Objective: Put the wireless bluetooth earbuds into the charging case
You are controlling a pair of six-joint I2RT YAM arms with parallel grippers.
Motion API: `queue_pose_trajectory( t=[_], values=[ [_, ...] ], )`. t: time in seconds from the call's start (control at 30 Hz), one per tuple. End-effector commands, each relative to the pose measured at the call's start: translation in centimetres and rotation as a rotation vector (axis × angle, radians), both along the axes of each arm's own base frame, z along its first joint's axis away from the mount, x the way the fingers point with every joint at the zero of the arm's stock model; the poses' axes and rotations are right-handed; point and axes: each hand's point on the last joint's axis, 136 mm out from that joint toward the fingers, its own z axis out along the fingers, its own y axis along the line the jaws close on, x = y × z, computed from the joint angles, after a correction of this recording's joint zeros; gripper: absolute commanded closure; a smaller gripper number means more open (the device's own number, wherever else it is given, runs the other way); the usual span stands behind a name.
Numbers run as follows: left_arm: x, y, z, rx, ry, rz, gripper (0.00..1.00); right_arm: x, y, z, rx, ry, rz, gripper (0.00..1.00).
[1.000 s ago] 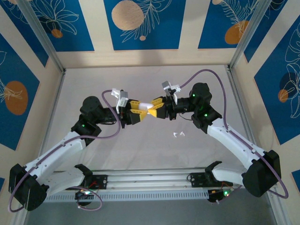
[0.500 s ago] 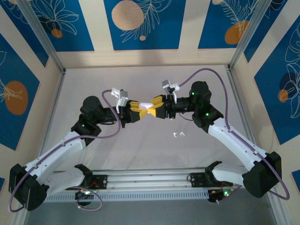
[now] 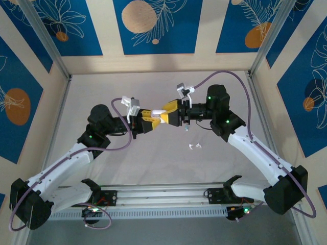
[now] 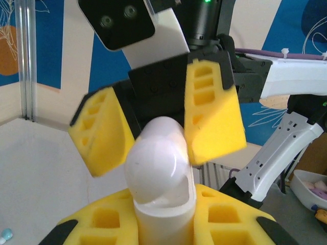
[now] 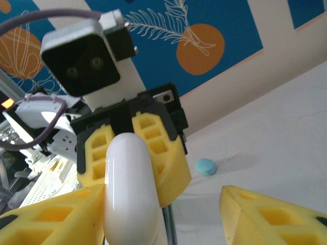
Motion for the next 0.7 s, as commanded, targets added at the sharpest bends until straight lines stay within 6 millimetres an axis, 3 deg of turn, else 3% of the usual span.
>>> queue_pose_trajectory(
  t=[0.0, 0.33, 0.47, 0.63, 0.67],
  values=[
    [-1.9, 0.1, 1.5, -0.028, -0.088, -0.073, 0.82, 2.2, -0.4, -0.6, -0.029, 0.084, -0.091, 0.40],
    [-0.4, 0.7, 0.3, -0.005, -0.112, 0.048, 0.80, 0.3, -0.6, 1.6, -0.013, 0.117, -0.020, 0.34],
    [0.6, 1.2, -0.6, 0.016, -0.139, 0.127, 0.80, -0.6, -1.7, 2.5, -0.025, 0.099, -0.069, 0.30],
    [1.2, 1.7, -1.5, 0.026, -0.187, 0.184, 0.82, 1.7, -5.5, 0.0, -0.141, 0.156, -0.374, 0.29],
    [1.3, 1.8, -1.7, 0.029, -0.192, 0.198, 0.82, 2.5, -6.6, -1.1, -0.169, 0.196, -0.446, 0.35]
  ],
)
